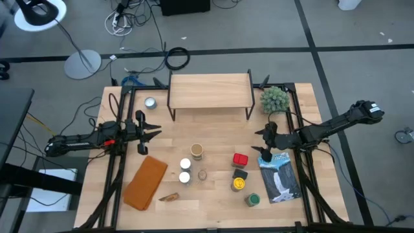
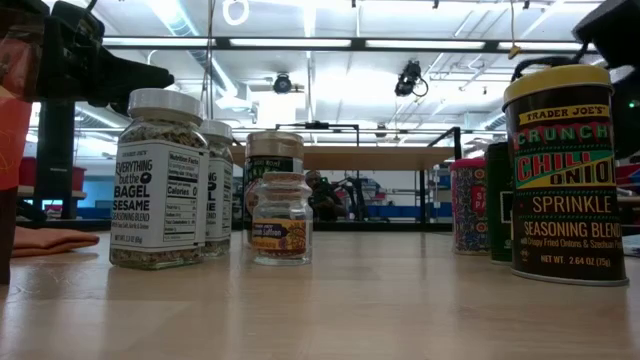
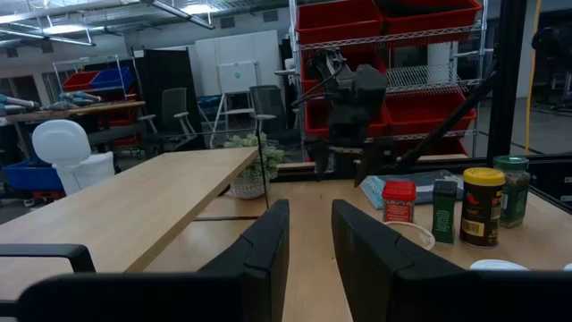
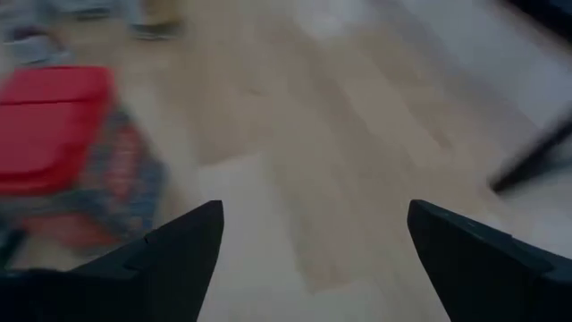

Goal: Shelf spices
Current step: Put the red seasoning can on the shelf

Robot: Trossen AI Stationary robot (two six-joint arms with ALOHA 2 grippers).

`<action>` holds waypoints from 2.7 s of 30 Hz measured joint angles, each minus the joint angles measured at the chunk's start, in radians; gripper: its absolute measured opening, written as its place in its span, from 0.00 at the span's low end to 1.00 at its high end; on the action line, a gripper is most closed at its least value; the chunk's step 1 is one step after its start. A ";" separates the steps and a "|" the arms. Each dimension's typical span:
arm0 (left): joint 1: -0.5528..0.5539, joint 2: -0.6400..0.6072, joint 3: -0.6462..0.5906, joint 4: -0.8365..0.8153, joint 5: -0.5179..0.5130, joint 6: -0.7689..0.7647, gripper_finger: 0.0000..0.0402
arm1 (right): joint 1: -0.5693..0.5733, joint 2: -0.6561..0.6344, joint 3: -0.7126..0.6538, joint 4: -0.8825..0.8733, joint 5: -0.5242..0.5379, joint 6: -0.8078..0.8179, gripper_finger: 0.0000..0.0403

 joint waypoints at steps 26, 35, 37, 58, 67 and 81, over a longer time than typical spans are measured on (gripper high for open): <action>0.000 0.000 0.000 0.000 0.000 0.000 0.23 | 0.010 0.120 0.000 0.124 -0.272 0.029 0.88; 0.000 0.000 0.000 0.000 0.000 0.000 0.23 | 0.165 0.238 0.031 0.161 -0.205 0.059 0.88; 0.000 0.000 0.000 0.000 0.000 0.000 0.23 | 0.200 0.280 0.072 0.145 -0.166 0.055 0.88; 0.000 0.000 0.000 0.000 0.000 0.000 0.23 | 0.176 0.646 0.480 -0.042 -0.153 0.112 0.88; 0.000 0.000 0.000 0.000 0.000 0.000 0.23 | 0.123 0.743 0.675 -0.306 -0.172 0.225 0.88; 0.000 0.000 0.000 0.000 0.000 0.000 0.23 | 0.015 0.940 0.942 -0.588 -0.361 0.209 0.81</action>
